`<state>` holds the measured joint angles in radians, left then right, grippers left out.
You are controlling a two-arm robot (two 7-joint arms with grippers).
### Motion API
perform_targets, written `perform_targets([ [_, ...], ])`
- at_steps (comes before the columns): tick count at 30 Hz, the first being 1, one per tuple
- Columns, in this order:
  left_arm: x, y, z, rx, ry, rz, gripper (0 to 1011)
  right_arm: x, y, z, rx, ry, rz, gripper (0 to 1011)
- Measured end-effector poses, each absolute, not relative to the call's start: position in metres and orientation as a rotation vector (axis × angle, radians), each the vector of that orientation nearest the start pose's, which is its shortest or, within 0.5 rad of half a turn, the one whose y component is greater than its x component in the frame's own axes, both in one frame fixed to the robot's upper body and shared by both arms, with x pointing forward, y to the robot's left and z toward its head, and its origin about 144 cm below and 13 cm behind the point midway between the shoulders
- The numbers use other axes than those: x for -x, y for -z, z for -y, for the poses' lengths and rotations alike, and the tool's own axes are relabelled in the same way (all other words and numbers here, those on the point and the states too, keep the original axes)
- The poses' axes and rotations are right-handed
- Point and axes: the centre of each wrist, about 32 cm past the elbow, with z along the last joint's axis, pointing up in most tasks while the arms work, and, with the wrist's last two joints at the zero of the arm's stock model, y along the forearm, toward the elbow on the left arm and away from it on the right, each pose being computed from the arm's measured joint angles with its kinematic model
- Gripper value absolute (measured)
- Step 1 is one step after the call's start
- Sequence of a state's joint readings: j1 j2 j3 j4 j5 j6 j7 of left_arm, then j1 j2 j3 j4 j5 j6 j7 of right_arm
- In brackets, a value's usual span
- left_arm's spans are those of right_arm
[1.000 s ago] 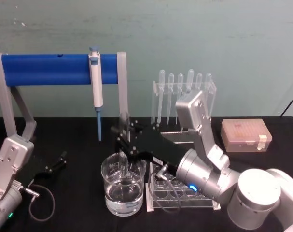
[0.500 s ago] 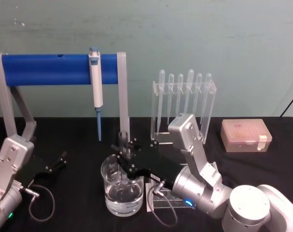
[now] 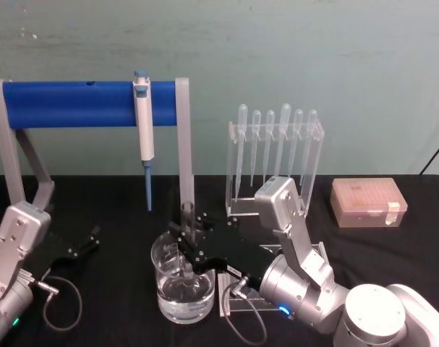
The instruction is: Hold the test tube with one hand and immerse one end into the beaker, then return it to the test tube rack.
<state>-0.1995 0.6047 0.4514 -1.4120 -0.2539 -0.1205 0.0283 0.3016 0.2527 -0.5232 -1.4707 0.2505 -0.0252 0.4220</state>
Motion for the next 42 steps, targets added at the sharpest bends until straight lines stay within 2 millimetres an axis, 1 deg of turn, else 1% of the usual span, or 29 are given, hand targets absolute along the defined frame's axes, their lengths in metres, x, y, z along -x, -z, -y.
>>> perform_targets([
  [42, -0.4886, -1.1398, -0.3097, -0.304, -1.248, 0.285, 1000, -0.5088, -1.1811, 0.1518, 0.031, 0.671, 0.135, 233],
])
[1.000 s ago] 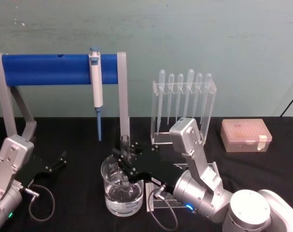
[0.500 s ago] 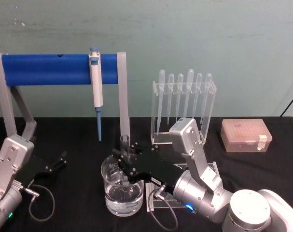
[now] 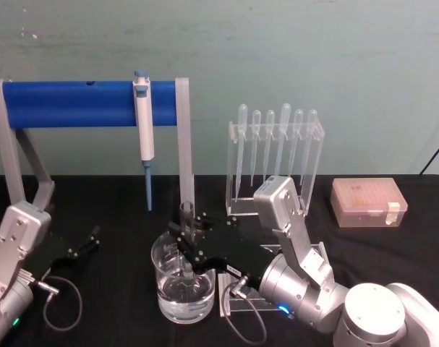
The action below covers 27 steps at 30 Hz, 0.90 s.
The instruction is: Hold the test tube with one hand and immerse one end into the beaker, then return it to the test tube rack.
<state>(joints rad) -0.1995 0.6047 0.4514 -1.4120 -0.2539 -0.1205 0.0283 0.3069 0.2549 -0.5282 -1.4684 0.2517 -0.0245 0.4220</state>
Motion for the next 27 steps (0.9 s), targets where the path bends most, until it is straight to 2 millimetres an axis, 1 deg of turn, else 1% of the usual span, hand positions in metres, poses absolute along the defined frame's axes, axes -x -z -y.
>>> perform_targets([
  [27, -0.4886, -1.1398, -0.3097, -0.305, -1.248, 0.285, 1000, -0.5088, -1.1811, 0.1518, 0.031, 0.671, 0.135, 233],
])
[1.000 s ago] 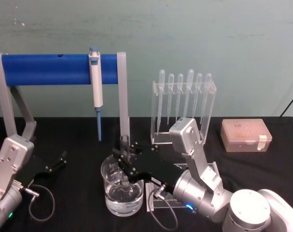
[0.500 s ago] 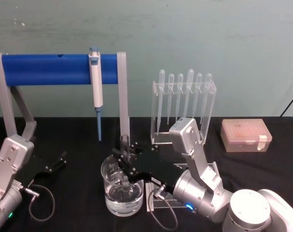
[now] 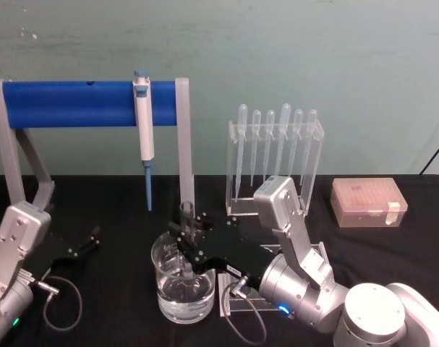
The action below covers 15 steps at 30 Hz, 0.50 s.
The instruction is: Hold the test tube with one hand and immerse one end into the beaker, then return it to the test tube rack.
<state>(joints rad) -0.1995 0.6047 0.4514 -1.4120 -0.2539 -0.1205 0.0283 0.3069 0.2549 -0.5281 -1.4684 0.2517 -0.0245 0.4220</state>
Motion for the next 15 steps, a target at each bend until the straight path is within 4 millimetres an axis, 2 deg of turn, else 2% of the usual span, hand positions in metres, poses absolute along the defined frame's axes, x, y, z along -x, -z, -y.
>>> perform_targets([
  [15, -0.4886, -1.1398, -0.3097, -0.304, -1.248, 0.285, 1000, -0.5088, -1.1812, 0.1518, 0.031, 0.671, 0.135, 233],
])
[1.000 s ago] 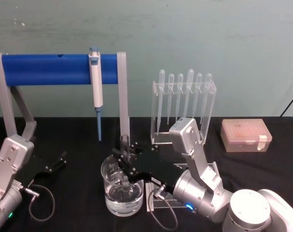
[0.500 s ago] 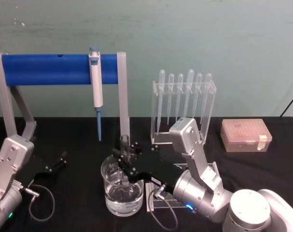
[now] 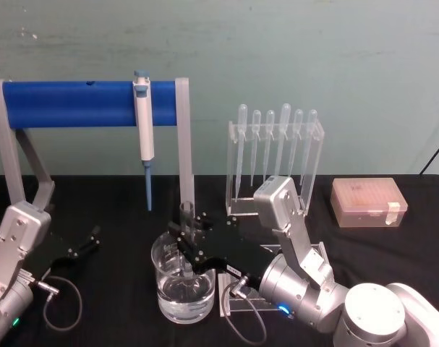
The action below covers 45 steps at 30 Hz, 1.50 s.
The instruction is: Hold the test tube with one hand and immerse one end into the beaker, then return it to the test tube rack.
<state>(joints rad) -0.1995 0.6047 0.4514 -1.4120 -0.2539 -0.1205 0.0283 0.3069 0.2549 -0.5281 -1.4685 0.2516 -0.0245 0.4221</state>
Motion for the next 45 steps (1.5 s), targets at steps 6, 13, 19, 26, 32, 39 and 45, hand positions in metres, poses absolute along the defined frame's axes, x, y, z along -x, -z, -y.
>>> perform_targets([
  [6, -0.4886, -1.1398, -0.3096, -0.305, -1.248, 0.285, 1000, -0.5088, -1.1812, 0.1518, 0.031, 0.671, 0.135, 233],
  [13, -0.4886, -1.1398, -0.3097, -0.304, -1.248, 0.285, 1000, -0.5088, -1.1812, 0.1518, 0.03, 0.671, 0.135, 233],
  [19, -0.4886, -1.1398, -0.3097, -0.305, -1.248, 0.285, 1000, -0.5088, -1.1812, 0.1518, 0.03, 0.671, 0.135, 233],
  [26, -0.4886, -1.1398, -0.3097, -0.305, -1.248, 0.285, 1000, -0.5088, -1.1812, 0.1518, 0.031, 0.671, 0.135, 233],
  [32, -0.4886, -1.1398, -0.3097, -0.304, -1.248, 0.285, 1000, -0.5088, -1.1812, 0.1518, 0.03, 0.671, 0.135, 233],
  [39, -0.4886, -1.1397, -0.3097, -0.305, -1.248, 0.285, 1000, -0.5088, -1.1812, 0.1518, 0.03, 0.671, 0.135, 233],
  [45, -0.4886, -1.1398, -0.3097, -0.304, -1.248, 0.285, 1000, -0.5088, -1.1812, 0.1518, 0.03, 0.671, 0.135, 233],
])
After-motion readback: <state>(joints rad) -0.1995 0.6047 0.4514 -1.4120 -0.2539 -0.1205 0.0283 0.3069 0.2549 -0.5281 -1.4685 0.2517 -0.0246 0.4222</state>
